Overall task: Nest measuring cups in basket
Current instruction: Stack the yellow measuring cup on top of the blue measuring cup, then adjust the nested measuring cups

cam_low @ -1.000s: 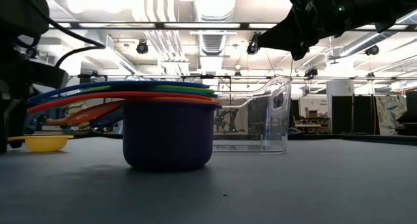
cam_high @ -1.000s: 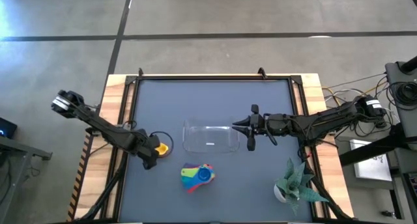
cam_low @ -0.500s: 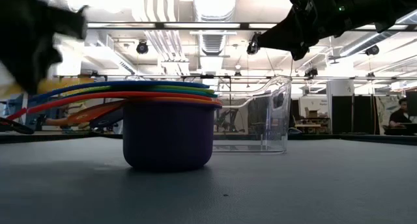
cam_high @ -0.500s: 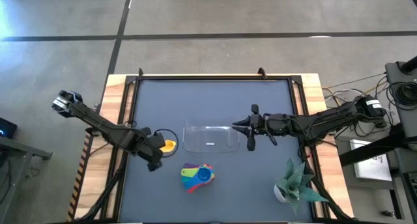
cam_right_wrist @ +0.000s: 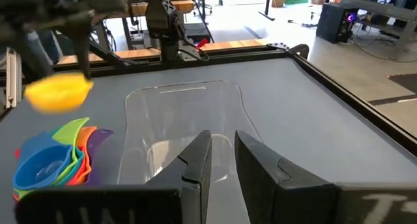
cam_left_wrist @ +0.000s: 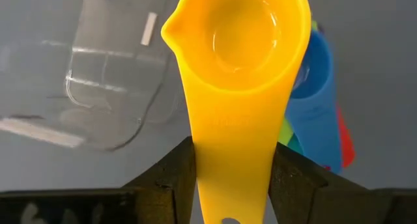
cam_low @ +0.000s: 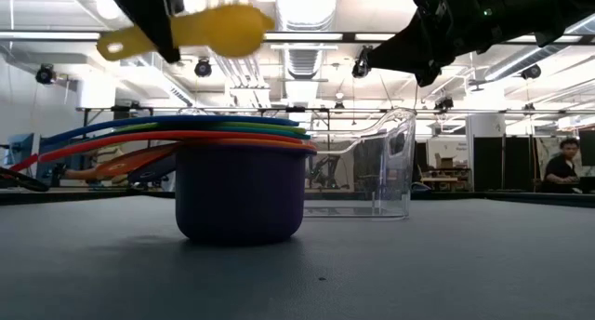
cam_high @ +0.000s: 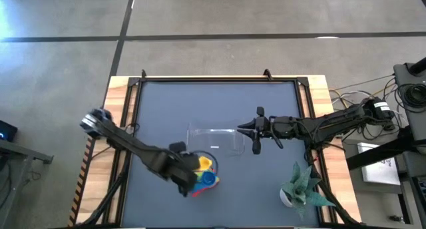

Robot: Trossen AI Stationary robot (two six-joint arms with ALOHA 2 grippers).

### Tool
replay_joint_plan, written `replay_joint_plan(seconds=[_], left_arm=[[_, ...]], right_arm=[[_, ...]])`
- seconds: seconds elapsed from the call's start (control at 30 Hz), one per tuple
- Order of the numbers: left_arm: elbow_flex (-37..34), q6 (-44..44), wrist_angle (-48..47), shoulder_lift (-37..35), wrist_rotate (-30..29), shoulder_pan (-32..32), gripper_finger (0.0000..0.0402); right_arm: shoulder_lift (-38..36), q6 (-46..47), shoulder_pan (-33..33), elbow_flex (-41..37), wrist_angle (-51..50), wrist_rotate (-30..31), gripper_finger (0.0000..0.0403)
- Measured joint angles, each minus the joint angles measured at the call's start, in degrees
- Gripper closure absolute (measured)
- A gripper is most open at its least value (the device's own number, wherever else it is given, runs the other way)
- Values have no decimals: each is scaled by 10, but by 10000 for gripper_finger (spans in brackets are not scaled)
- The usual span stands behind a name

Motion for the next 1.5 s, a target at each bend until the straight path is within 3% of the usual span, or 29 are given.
replay_joint_plan(seconds=[0.17, 0.4, 0.7, 1.2, 1.27, 1.4, 1.5], left_arm=[[95, 19, -73, 99, 2, -4, 267], [162, 32, -78, 158, 47, -10, 265], [161, 12, -91, 174, 73, -13, 258], [161, 40, -91, 172, 82, -13, 156], [161, 64, -105, 171, 65, -14, 146], [153, 52, -178, 158, -30, -26, 134], [123, 40, -161, 117, -42, -34, 135]], right_arm=[[0, 0, 0, 0, -3, 0, 346], [0, 0, 0, 0, -3, 0, 346], [0, 6, 0, 0, -6, 0, 346], [0, 5, 0, 0, -7, 0, 346], [0, 7, 0, 0, -7, 0, 346], [0, 9, 13, 3, -5, -21, 346], [0, -15, 36, 16, -2, -35, 346]])
